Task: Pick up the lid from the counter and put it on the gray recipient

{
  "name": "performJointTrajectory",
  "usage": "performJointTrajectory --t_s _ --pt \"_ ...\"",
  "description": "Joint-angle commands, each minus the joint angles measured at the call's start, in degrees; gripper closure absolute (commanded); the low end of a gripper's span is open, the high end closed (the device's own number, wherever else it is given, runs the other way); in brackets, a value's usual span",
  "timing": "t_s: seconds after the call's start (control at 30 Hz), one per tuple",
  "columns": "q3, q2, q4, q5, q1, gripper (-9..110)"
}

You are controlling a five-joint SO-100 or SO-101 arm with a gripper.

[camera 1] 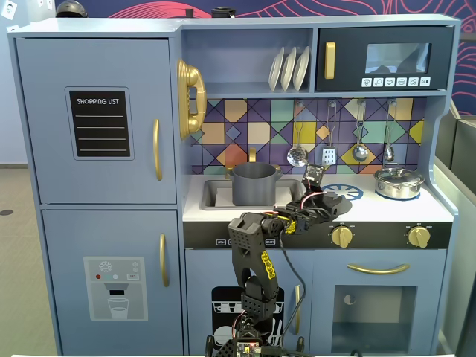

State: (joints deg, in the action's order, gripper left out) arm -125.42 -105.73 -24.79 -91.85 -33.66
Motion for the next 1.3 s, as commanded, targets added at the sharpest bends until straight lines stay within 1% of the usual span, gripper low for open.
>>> performJointTrajectory --t_s 0.0,0.13,0.33,0.5,0.73,1.0,1.27 --pt "4.1 0.5 -1.8 0.8 1.1 87" --pt "3.7 1.0 -1.6 -0.1 1.9 101" --pt "3.1 0.6 -1.7 2.1 3.0 102" --pt "3.6 -0.6 -1.9 1.8 3.8 102" --pt "8.7 -4.3 1.2 0.4 4.5 102" --pt "18.4 -9.6 10.2 -1.1 7.5 102" --pt "27.6 -14.5 20.3 -1.7 16.7 102"
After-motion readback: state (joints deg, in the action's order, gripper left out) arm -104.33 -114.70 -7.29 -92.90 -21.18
